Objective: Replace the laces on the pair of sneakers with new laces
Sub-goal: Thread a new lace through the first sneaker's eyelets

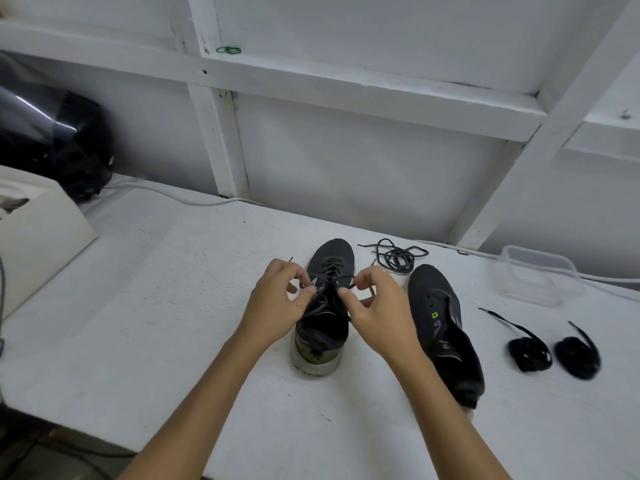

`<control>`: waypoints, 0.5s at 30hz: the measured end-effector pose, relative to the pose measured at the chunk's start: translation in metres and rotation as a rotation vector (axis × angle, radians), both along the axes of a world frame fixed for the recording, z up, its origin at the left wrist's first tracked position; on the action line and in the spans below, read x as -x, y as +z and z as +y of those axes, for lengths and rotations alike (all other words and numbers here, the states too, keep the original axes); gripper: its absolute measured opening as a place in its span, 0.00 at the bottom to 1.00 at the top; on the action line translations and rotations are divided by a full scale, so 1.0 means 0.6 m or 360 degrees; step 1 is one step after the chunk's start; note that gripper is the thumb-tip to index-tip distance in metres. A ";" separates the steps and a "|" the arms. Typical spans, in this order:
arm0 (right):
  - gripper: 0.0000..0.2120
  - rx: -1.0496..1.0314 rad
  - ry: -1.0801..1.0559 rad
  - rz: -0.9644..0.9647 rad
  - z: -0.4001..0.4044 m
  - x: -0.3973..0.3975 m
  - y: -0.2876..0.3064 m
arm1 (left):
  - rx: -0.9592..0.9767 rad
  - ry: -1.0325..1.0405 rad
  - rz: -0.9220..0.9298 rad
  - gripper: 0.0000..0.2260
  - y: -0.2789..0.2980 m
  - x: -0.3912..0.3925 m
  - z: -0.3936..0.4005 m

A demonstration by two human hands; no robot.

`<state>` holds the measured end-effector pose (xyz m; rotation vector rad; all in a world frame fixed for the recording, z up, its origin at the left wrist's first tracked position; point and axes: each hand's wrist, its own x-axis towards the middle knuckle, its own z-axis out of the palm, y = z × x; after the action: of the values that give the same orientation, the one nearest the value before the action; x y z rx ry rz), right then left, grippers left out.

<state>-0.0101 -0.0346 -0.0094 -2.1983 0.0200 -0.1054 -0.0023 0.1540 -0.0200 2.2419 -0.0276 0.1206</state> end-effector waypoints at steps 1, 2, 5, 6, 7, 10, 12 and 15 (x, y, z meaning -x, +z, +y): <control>0.07 0.0064 -0.0016 -0.0070 0.003 0.005 0.000 | -0.0058 -0.0046 -0.0046 0.04 0.000 0.000 0.000; 0.06 0.0131 -0.0015 -0.0134 0.004 0.007 -0.004 | -0.0113 -0.0107 -0.0072 0.04 0.001 -0.001 0.000; 0.06 0.0255 0.0170 -0.0182 0.005 0.007 -0.011 | -0.0337 -0.0312 -0.0073 0.10 0.009 -0.006 -0.001; 0.10 0.0311 0.0257 -0.0139 0.005 0.005 -0.012 | -0.0418 -0.0352 -0.0060 0.12 0.013 -0.007 -0.001; 0.12 0.0365 0.0317 -0.0090 0.006 0.004 -0.009 | -0.0490 -0.0380 -0.0043 0.13 0.018 -0.010 -0.003; 0.12 0.0547 0.0361 -0.0034 0.009 -0.008 0.004 | -0.0674 -0.0411 0.0004 0.14 0.032 -0.016 -0.010; 0.11 0.0686 0.0376 -0.0002 0.012 -0.017 0.012 | -0.0741 -0.0405 -0.0020 0.13 0.037 -0.019 -0.011; 0.17 0.0724 0.0391 0.0078 0.013 -0.021 0.017 | -0.0729 -0.0378 -0.0025 0.12 0.033 -0.019 -0.009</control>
<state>0.0022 -0.0268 0.0008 -2.6359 -0.2701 0.0917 0.0092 0.1485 -0.0001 2.6722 -0.3613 0.0008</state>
